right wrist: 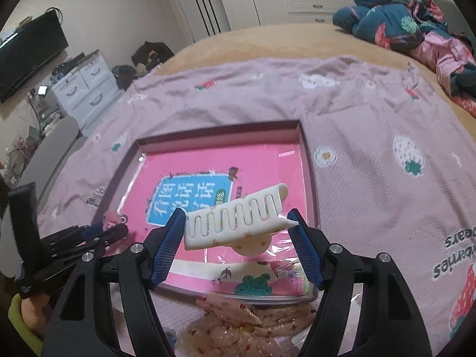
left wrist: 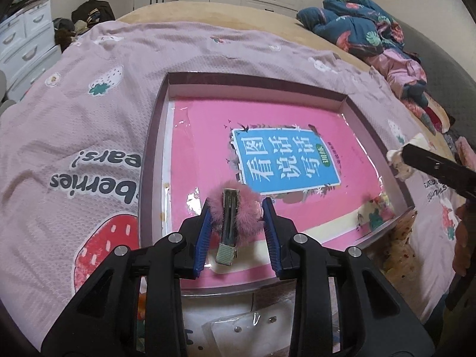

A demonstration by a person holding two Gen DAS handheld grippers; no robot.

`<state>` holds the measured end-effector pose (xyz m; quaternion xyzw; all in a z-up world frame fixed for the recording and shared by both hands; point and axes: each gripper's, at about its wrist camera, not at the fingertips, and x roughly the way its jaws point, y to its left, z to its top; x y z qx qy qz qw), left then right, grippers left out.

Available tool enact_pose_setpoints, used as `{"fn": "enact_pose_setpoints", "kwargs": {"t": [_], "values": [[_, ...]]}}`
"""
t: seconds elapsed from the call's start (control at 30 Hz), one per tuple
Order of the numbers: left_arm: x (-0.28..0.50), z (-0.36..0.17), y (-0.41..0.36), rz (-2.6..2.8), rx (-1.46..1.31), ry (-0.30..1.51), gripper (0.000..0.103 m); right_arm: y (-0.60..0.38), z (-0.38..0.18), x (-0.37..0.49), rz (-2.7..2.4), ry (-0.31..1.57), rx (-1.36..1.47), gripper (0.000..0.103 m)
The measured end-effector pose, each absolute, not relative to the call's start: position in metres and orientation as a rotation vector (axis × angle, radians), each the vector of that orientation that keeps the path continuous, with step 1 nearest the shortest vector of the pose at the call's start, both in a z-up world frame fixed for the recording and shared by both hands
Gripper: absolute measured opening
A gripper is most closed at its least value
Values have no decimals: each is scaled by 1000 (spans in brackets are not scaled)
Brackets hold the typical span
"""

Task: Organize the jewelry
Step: 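Carry both clips over the pink-lined box and open the left tool to drop the pom-pom clip, then open the right tool to drop the white claw clip into the box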

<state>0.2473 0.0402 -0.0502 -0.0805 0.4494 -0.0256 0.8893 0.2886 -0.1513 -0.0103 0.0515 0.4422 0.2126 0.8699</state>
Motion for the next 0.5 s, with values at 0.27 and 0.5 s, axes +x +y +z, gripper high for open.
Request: {"fn": "enact_pose_setpoints", "kwargs": {"t": [0.27,0.5], "values": [[245,-52,40,-60,-163,937,35,-146,-30,292,417,967,94,69],[237,-41,43,-60,-164,917,57,-149,-26,285,424,954,103,76]]}}
